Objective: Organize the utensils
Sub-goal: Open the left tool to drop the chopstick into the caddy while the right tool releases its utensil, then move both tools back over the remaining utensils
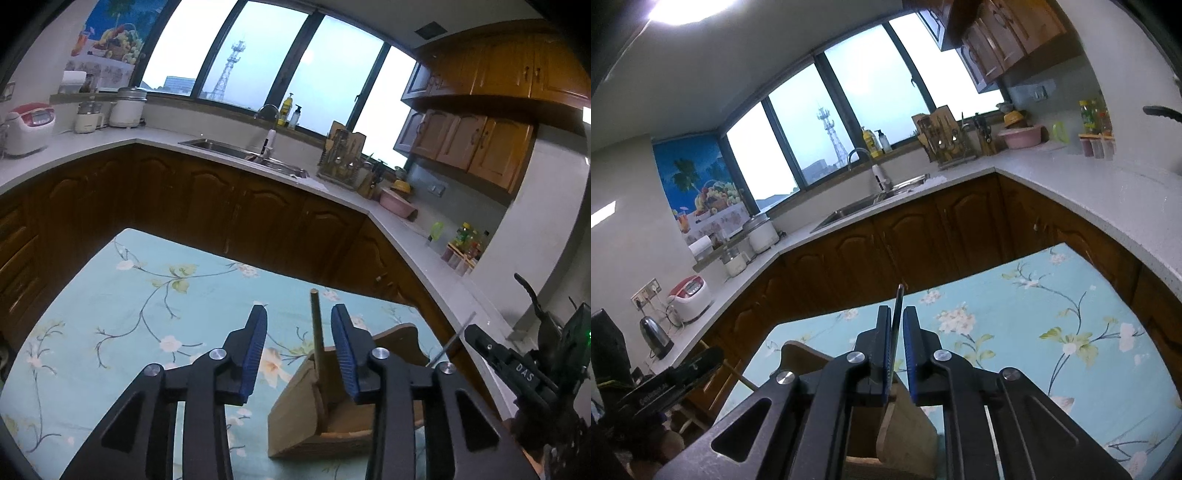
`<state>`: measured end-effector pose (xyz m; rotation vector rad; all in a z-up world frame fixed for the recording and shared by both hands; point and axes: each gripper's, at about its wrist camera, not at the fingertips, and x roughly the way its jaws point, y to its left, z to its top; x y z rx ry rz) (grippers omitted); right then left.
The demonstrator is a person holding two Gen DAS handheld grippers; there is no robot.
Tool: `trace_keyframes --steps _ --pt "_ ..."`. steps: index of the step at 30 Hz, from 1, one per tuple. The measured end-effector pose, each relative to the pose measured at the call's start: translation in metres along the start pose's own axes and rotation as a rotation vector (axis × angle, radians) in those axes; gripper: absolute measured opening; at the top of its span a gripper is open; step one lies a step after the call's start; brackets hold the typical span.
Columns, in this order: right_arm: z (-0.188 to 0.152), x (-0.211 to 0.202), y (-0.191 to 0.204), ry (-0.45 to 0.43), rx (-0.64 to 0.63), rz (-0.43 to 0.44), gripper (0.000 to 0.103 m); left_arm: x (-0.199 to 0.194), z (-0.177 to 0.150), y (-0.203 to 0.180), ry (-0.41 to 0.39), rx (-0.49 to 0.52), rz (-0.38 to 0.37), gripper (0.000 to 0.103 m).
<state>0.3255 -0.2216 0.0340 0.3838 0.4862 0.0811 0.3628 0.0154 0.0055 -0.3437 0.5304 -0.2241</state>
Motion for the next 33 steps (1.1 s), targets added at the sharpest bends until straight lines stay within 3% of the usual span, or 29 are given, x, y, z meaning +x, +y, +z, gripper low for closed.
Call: trace_keyframes --steps 2,4,6,9,10,11,13,14,33 --pt "-0.001 0.001 -0.002 0.01 0.0 -0.013 0.015 -0.002 0.0 -0.001 0.004 -0.002 0.001 0.044" --pt "-0.001 0.002 -0.004 0.023 0.015 -0.014 0.036 -0.004 -0.001 -0.002 0.005 0.003 0.002 0.048" --pt "-0.002 -0.002 -0.006 0.02 0.028 -0.008 0.042 -0.008 -0.003 -0.003 0.006 0.01 0.002 0.053" --pt "-0.003 -0.007 -0.007 0.03 0.03 0.0 0.042 -0.016 -0.007 -0.003 0.007 0.019 0.018 0.075" --pt "-0.003 -0.008 -0.006 0.034 0.033 0.004 0.049 -0.019 -0.008 -0.003 0.006 0.018 0.023 0.084" --pt "-0.004 -0.01 -0.005 0.035 0.033 0.006 0.054 -0.023 -0.009 -0.002 0.003 0.018 0.023 0.087" --pt "-0.005 -0.017 -0.004 0.029 0.028 0.005 0.073 -0.031 -0.012 -0.001 0.004 0.024 0.024 0.088" --pt "-0.006 -0.02 -0.003 0.023 0.022 0.007 0.076 -0.035 -0.013 0.0 0.006 0.026 0.025 0.088" --pt "-0.033 -0.088 0.021 0.021 -0.068 0.023 0.078 -0.119 -0.043 0.003 0.052 0.057 0.037 0.088"
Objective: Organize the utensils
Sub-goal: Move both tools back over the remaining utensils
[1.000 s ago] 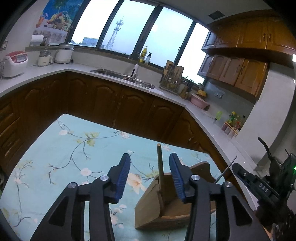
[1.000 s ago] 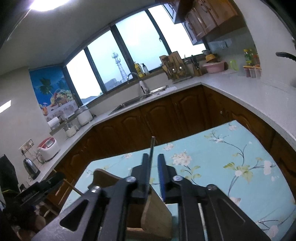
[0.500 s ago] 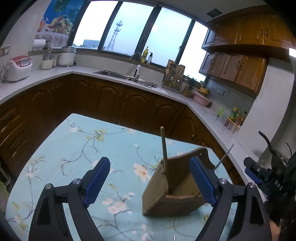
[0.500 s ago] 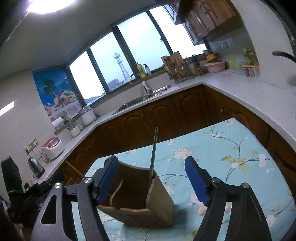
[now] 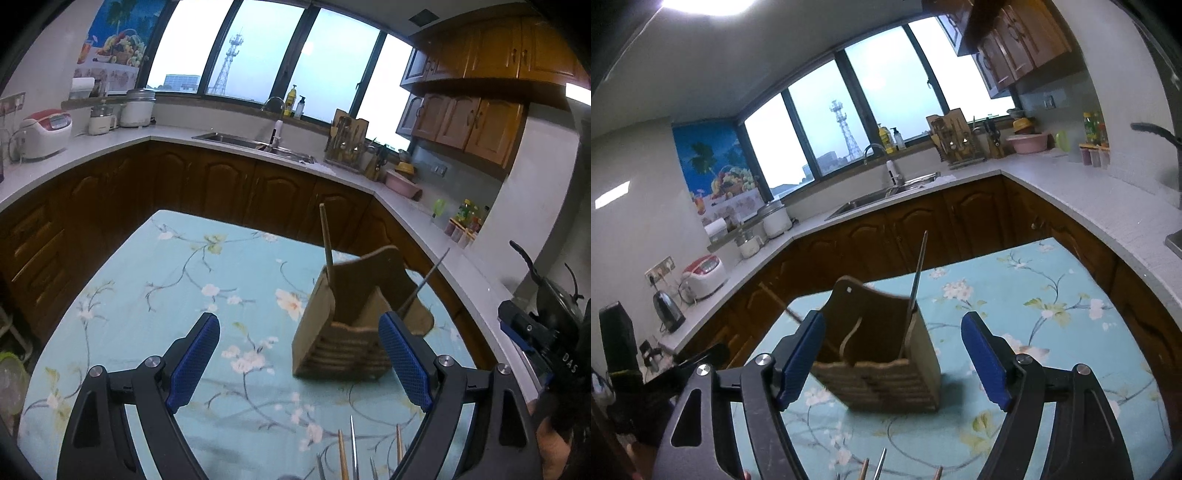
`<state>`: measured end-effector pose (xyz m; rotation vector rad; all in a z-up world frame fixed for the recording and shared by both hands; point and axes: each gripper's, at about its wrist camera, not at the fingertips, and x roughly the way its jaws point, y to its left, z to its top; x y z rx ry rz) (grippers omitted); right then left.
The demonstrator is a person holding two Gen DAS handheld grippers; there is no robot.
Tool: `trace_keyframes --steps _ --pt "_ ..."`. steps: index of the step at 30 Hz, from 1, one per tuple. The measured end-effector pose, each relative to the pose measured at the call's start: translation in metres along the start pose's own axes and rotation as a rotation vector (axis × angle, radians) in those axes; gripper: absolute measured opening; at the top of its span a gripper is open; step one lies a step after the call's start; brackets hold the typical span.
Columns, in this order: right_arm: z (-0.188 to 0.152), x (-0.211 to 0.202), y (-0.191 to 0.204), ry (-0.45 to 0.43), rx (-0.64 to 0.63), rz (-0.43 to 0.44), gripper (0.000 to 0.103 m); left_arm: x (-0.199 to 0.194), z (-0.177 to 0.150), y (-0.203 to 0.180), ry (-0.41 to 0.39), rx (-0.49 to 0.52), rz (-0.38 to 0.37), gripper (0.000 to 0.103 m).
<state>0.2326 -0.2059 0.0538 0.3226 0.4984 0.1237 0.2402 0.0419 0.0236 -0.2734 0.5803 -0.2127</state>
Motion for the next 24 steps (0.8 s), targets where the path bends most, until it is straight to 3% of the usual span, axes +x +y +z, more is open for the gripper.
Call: trace_keyframes --steps 14,24 --pt "-0.035 -0.045 0.007 0.017 -0.003 -0.02 0.078 -0.062 -0.028 0.006 0.02 -0.033 -0.007 0.088" --pt "-0.072 -0.064 0.001 0.083 0.02 -0.042 0.078 -0.078 -0.061 0.004 0.11 -0.025 -0.003 0.088"
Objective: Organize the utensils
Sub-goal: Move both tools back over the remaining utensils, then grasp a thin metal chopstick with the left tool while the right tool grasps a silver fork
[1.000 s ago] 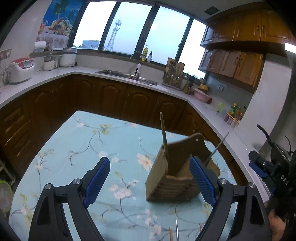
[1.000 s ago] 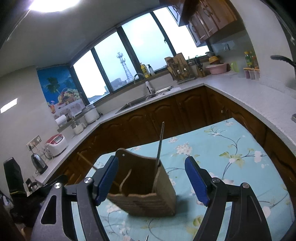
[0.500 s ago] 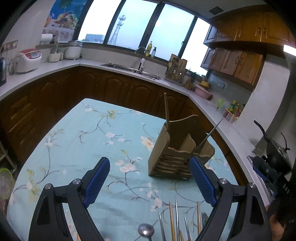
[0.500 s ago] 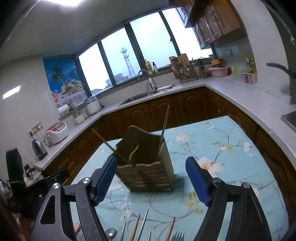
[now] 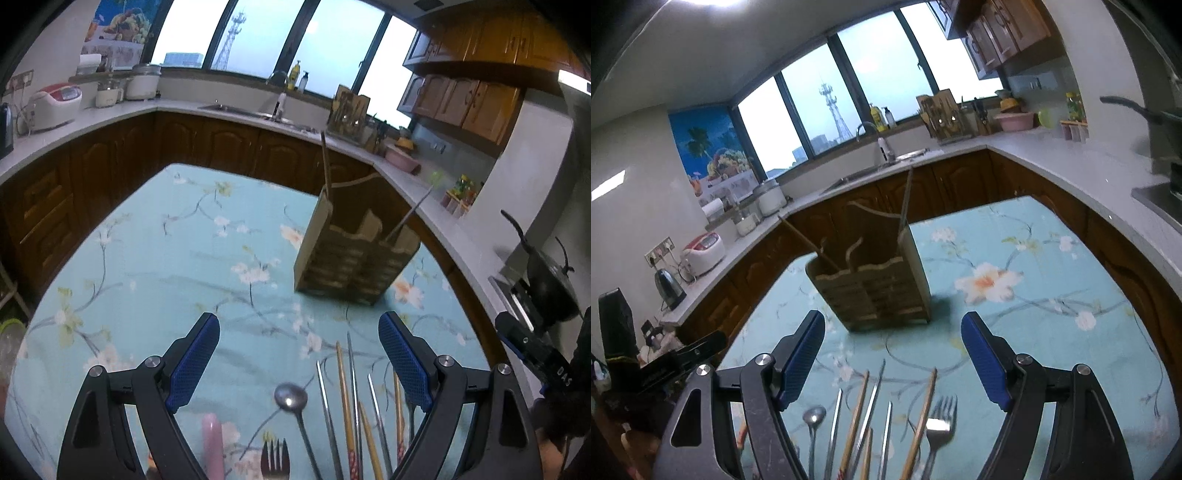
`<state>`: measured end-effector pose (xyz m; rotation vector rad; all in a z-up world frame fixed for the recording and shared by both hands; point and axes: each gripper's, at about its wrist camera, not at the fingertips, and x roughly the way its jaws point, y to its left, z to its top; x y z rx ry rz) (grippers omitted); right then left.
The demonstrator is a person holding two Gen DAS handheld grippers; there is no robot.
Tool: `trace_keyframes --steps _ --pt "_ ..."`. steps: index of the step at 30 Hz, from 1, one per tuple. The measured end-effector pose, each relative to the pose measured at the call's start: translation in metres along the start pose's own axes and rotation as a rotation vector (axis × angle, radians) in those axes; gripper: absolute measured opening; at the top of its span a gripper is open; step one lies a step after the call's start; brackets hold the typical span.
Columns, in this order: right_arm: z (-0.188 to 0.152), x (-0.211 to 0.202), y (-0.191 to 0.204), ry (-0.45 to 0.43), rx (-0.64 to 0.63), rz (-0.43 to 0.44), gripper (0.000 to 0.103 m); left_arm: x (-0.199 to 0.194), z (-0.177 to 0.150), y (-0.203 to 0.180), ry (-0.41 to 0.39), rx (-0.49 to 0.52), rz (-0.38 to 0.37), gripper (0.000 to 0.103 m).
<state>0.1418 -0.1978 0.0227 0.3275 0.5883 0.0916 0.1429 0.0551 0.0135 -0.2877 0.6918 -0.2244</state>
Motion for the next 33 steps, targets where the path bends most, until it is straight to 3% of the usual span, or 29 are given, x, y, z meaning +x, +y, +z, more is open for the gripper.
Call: trace_keyframes --steps 17,20,25,33 --pt "-0.042 0.009 -0.019 0.136 -0.008 -0.061 0.077 0.026 -0.016 -0.009 0.122 0.073 0.039 0.085" --pt "-0.047 0.018 -0.021 0.172 -0.005 -0.064 0.072 0.036 -0.016 -0.012 0.145 0.086 0.041 0.08" --pt "-0.055 0.033 -0.025 0.237 -0.001 -0.073 0.054 0.056 -0.018 -0.017 0.187 0.114 0.039 0.073" --pt "-0.07 0.057 -0.032 0.335 0.017 -0.076 0.049 0.098 -0.023 -0.028 0.283 0.16 0.028 0.063"
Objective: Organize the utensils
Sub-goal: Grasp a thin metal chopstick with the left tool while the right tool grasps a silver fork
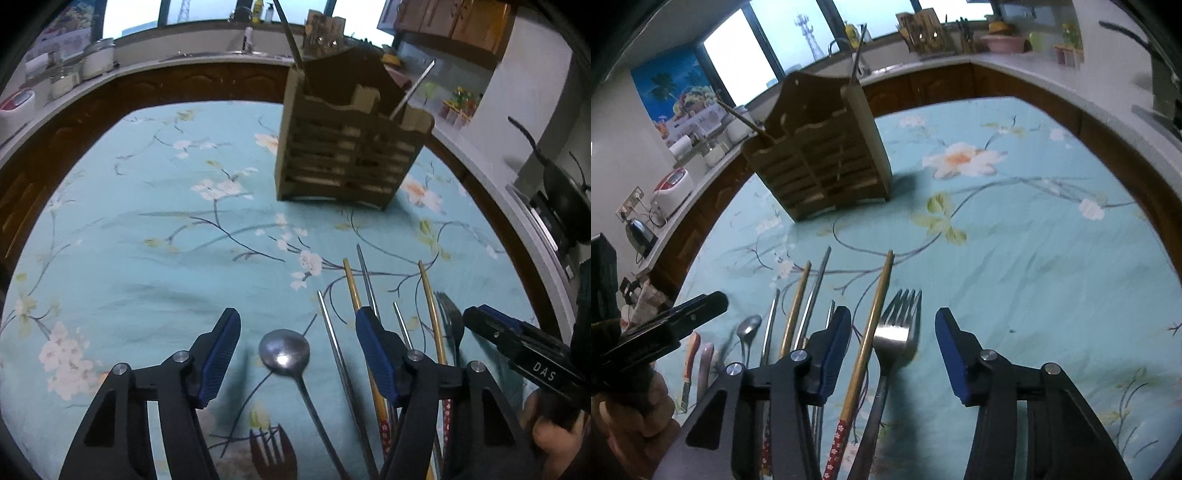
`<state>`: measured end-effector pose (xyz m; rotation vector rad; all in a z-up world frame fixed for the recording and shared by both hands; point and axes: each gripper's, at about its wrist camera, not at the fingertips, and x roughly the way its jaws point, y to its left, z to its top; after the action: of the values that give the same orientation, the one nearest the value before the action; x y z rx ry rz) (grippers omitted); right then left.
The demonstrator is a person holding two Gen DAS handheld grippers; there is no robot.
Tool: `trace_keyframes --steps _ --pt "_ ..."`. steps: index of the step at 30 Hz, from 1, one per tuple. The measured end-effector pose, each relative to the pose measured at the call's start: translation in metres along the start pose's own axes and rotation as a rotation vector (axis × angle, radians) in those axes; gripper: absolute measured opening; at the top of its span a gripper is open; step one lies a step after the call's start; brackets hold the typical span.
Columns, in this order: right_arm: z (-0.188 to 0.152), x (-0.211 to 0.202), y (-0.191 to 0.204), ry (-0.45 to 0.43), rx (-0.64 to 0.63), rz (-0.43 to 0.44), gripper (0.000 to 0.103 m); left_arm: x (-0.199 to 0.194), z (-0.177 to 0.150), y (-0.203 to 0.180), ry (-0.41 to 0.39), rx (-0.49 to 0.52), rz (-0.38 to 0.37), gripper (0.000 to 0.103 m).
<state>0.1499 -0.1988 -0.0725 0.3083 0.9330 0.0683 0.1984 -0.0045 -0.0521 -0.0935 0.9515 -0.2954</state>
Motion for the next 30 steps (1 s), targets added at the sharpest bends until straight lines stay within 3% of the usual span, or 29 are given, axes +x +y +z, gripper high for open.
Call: trace_keyframes --steps 8,12,16,19,23,30 --pt "0.001 0.021 -0.003 0.065 0.006 -0.003 0.048 0.036 0.01 -0.007 0.069 0.022 -0.012 0.054" --pt "0.004 0.031 -0.002 0.097 -0.003 -0.009 0.041 0.052 0.016 -0.009 0.098 0.027 -0.016 0.051" --pt "0.009 0.035 -0.001 0.109 -0.014 -0.013 0.035 0.068 0.02 -0.016 0.14 0.055 -0.013 0.032" --pt "0.012 0.037 -0.002 0.119 -0.013 -0.014 0.029 0.074 0.021 -0.026 0.138 0.115 0.025 0.026" --pt "0.013 0.038 -0.001 0.123 -0.024 -0.014 0.029 0.078 0.022 -0.034 0.135 0.16 0.051 0.008" --pt "0.013 0.039 0.0 0.114 -0.023 -0.006 0.027 0.072 0.024 -0.027 0.122 0.116 0.004 0.002"
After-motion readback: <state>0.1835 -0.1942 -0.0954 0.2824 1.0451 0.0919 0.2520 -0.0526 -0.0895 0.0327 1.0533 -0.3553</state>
